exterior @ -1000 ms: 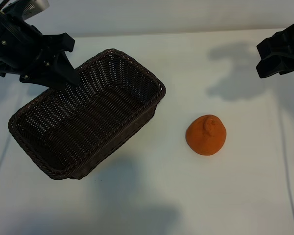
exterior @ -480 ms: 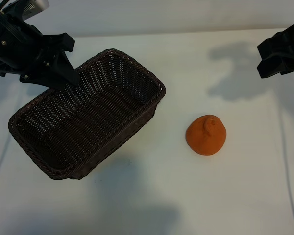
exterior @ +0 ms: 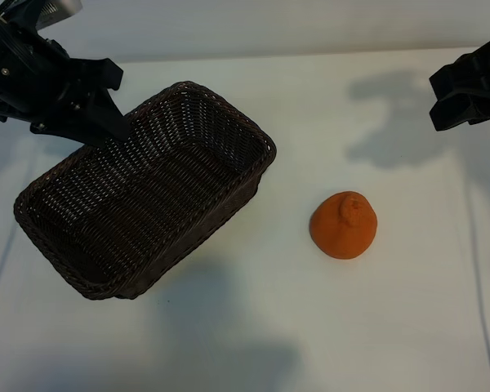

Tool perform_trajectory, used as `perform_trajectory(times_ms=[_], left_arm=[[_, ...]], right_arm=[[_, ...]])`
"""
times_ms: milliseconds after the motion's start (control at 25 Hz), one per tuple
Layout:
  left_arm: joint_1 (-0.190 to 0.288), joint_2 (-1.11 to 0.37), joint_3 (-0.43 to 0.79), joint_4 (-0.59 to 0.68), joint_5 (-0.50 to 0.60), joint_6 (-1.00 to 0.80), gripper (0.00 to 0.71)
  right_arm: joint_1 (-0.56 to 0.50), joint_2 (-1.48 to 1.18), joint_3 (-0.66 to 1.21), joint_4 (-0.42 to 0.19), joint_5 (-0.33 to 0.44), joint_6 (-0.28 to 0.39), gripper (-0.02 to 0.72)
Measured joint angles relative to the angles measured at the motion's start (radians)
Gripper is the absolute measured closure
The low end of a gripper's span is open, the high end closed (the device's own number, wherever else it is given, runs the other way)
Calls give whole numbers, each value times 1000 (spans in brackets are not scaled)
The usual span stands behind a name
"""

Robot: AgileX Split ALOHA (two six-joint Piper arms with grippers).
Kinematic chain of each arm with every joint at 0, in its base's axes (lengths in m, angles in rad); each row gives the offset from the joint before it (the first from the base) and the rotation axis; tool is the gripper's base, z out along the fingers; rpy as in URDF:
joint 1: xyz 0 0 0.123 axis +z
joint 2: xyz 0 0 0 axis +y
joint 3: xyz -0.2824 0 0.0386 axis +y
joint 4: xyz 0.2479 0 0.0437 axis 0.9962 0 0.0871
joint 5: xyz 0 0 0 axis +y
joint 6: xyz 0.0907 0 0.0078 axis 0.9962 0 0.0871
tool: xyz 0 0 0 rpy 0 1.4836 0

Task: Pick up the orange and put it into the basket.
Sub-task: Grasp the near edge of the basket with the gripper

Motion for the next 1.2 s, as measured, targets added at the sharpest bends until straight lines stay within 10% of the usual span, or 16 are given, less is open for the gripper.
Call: perform_trajectory(times_ms=[1200], left_arm=[[68, -158, 0, 408, 30, -343, 330]], right_arm=[[0, 0, 0, -1, -3, 0, 307]])
